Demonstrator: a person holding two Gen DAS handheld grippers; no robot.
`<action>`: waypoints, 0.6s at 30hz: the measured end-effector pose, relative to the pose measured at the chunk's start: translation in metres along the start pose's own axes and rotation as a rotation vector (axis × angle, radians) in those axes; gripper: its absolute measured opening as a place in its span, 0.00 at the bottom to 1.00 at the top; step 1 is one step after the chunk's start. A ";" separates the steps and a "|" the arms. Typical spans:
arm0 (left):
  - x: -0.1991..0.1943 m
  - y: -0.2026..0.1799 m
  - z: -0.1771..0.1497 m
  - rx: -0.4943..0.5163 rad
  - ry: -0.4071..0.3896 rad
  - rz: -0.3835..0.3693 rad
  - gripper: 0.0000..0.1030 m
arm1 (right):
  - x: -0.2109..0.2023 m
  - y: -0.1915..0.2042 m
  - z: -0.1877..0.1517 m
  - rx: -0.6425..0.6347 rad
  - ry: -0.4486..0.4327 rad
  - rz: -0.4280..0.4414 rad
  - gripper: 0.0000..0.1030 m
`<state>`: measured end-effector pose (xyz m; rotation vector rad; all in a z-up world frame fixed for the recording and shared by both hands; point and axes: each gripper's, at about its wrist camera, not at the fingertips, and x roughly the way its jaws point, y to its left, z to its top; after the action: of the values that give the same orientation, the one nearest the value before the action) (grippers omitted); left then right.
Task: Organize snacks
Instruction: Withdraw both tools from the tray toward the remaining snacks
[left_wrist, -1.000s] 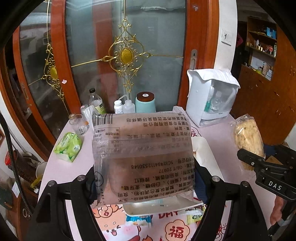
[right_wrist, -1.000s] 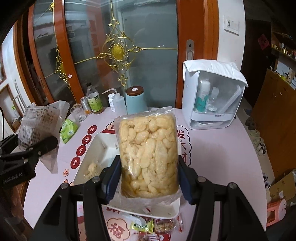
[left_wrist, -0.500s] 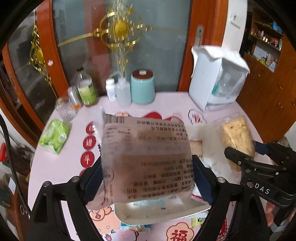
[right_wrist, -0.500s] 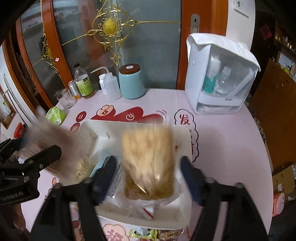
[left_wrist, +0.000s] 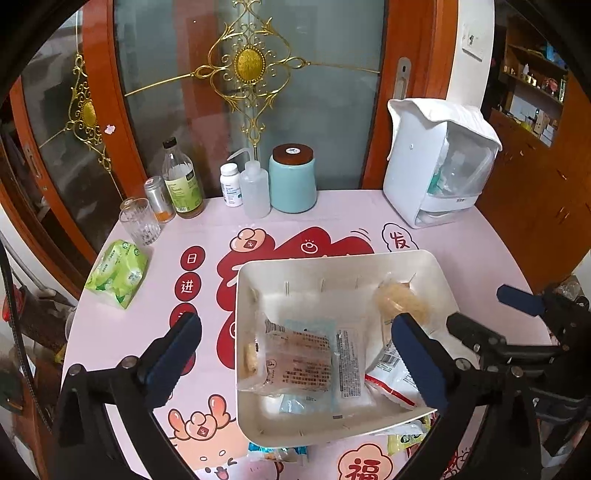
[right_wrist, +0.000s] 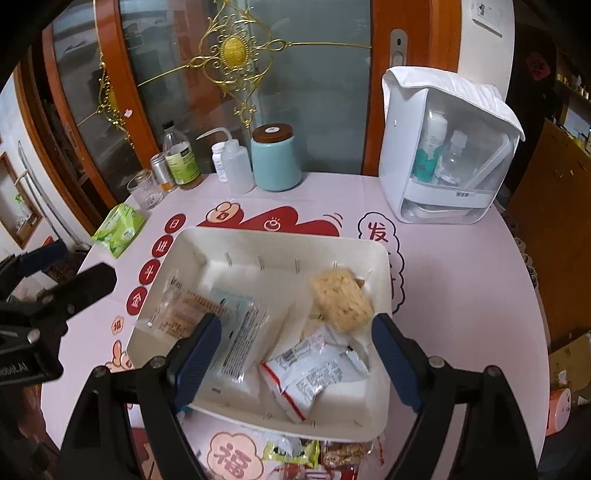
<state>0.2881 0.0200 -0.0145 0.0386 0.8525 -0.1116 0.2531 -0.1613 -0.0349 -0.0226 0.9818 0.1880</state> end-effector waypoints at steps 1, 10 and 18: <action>-0.002 -0.001 -0.001 0.000 -0.001 0.000 0.99 | -0.003 0.000 -0.002 -0.003 -0.001 0.001 0.82; -0.032 -0.008 -0.027 -0.003 -0.003 -0.021 0.99 | -0.029 0.000 -0.043 -0.004 0.014 0.029 0.82; -0.052 -0.023 -0.081 0.017 0.036 -0.034 0.99 | -0.041 -0.001 -0.108 -0.002 0.071 0.037 0.82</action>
<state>0.1904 0.0077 -0.0285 0.0425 0.8885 -0.1506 0.1417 -0.1794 -0.0608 -0.0133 1.0533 0.2239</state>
